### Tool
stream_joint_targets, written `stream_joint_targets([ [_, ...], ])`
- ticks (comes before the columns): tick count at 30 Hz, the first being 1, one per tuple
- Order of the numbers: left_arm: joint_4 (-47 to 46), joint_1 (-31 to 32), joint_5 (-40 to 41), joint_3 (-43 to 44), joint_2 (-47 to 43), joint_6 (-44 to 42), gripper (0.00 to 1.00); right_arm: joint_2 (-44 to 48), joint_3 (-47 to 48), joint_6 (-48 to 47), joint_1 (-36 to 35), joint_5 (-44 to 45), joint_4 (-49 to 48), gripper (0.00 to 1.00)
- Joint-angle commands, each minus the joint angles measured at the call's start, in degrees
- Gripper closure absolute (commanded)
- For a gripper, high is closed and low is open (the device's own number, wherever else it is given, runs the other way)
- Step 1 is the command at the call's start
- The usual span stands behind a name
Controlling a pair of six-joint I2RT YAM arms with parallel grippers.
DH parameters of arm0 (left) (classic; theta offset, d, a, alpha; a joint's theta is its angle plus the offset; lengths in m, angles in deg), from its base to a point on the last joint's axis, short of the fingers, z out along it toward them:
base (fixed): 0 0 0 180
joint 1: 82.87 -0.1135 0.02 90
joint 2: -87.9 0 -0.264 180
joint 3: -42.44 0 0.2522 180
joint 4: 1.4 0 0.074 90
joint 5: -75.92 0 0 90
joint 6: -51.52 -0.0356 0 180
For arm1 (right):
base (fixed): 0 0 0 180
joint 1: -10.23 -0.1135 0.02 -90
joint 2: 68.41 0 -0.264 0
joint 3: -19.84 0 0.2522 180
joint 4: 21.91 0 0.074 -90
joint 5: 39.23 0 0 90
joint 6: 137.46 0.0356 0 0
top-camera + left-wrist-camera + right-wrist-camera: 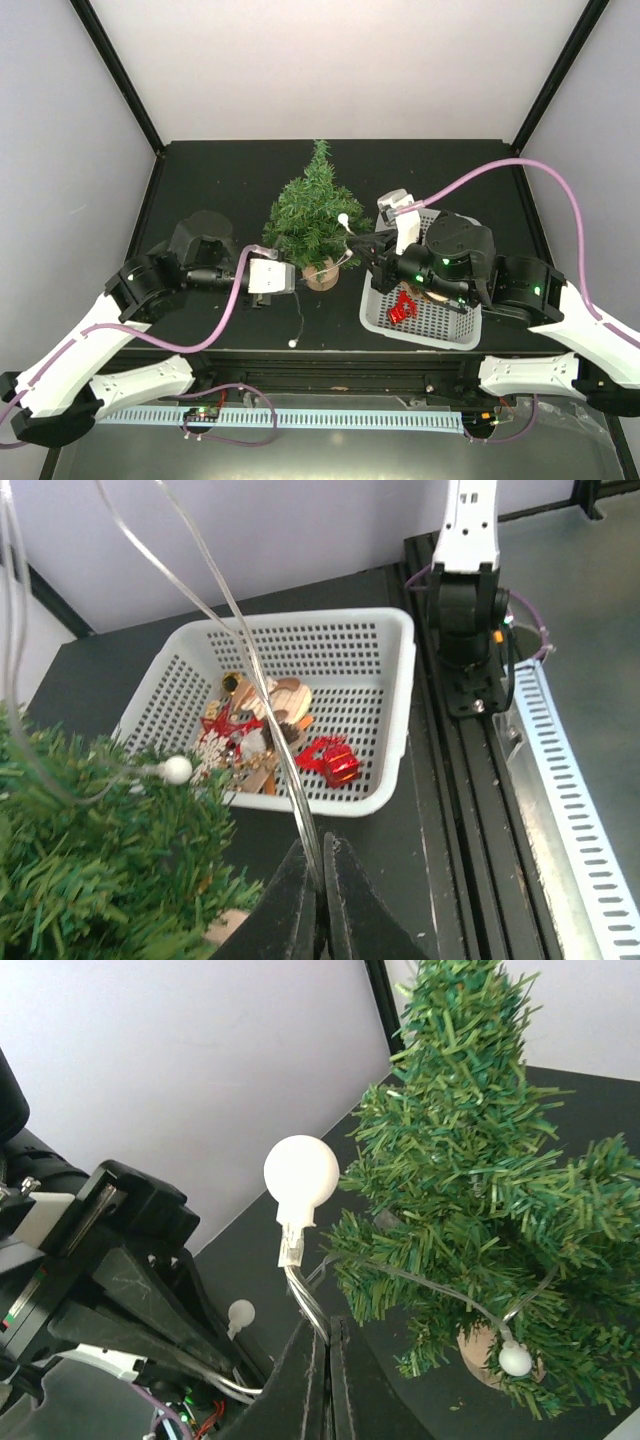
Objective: Decorate the small christmas tree
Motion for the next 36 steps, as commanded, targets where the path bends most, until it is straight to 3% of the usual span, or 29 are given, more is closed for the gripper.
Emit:
stream_joint_targets([
  [1,3.58,-1.40,3.31,-0.88,-2.63,-3.37,0.99,0.91,-1.08,0.11,-0.39,-2.75,-2.78,0.99],
  [17,5.51,-8.96,15.51,0.25,-13.35,-6.66,0.98,-4.45,-0.68,-1.56,-0.35,-8.07,-5.84,0.99],
  [29,2.49,-12.38,24.00,-1.79,-18.32,-6.98,0.98,-9.44,4.62,-2.87,-0.26,-6.39,-3.15,0.96],
  [36,0.40,-13.33,29.45,-2.57,-19.71,-7.71,0.98,-11.59,6.10,-3.30,-0.31,-5.46,-3.33,0.85],
])
